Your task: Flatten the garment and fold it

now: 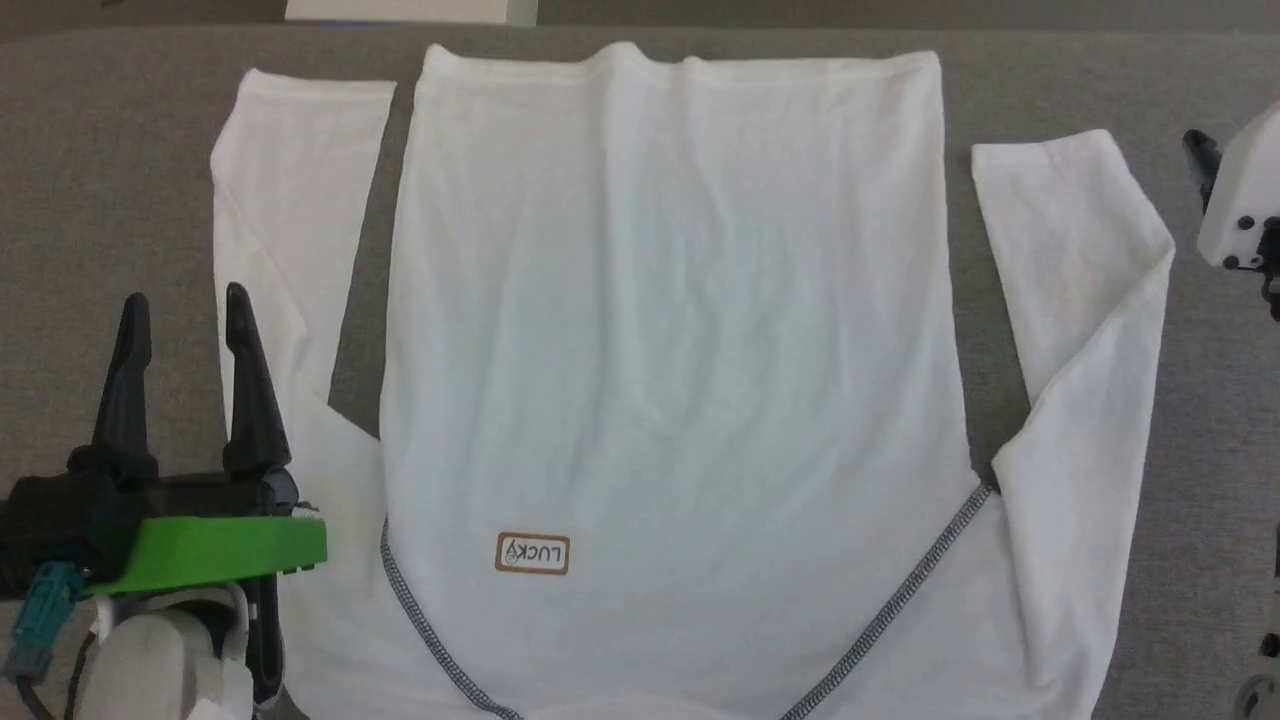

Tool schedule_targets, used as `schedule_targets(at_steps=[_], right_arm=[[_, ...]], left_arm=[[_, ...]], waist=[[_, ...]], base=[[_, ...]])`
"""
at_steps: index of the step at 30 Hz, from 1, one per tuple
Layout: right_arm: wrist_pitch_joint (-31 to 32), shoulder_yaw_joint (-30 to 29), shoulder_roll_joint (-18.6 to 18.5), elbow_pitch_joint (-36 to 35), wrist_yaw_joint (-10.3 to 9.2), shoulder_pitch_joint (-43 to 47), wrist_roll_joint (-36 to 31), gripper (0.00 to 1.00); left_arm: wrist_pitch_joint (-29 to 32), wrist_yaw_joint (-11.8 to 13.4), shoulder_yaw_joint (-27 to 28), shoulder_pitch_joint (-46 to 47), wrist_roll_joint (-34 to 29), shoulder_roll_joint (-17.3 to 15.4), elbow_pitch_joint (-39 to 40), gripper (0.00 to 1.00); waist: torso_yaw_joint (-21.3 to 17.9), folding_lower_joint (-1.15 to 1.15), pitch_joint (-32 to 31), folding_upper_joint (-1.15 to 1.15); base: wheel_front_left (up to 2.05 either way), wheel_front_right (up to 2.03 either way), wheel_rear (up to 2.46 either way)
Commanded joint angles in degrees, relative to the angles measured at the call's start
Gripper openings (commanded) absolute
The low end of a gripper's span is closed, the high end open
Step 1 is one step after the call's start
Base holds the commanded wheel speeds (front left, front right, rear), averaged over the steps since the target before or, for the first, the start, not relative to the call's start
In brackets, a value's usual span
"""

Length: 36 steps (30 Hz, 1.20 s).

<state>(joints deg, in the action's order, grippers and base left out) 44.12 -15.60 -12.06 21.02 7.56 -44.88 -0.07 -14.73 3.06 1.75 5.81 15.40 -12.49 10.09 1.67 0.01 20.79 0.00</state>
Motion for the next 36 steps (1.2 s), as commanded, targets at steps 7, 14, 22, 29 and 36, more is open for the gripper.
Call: schedule_targets(at_steps=[7,14,22,29,36], right_arm=[[4.3,2.7,-0.9,5.5,-0.08,-3.2,-4.6,1.00],[8.8,1.6,-0.7,8.3,-0.08,-2.2,-4.7,0.25],[3.5,-5.8,-1.3,3.9,-0.08,-0.4,0.1,0.00],[1.6,-14.4,-4.6,-1.8,-0.08,9.4,2.8,0.00],[4.8,-20.9,-5.3,-8.6,-0.08,19.4,3.7,0.00]], left_arm=[[-0.3,-2.4,3.7,2.7,-2.4,3.6,1.4,1.00],[-0.3,-4.6,5.9,2.8,-4.0,5.8,0.3,1.00],[-0.3,-5.9,8.1,2.4,-5.2,7.5,-0.5,1.00],[-0.3,-6.2,10.2,-1.3,-5.7,8.5,-1.1,1.00],[-0.3,-4.9,11.9,-6.4,-5.5,9.2,-0.7,1.00]], waist=[[4.3,-0.01,9.2,0.00],[4.2,-0.01,8.2,0.00],[2.5,-0.01,2.3,0.00],[0.4,-0.01,-6.3,0.00],[-1.2,-0.01,-12.4,0.00]], base=[[0.00,0.00,0.00],[0.00,0.00,0.00],[0.00,0.00,0.00],[0.00,0.00,0.00],[0.00,0.00,0.00]])
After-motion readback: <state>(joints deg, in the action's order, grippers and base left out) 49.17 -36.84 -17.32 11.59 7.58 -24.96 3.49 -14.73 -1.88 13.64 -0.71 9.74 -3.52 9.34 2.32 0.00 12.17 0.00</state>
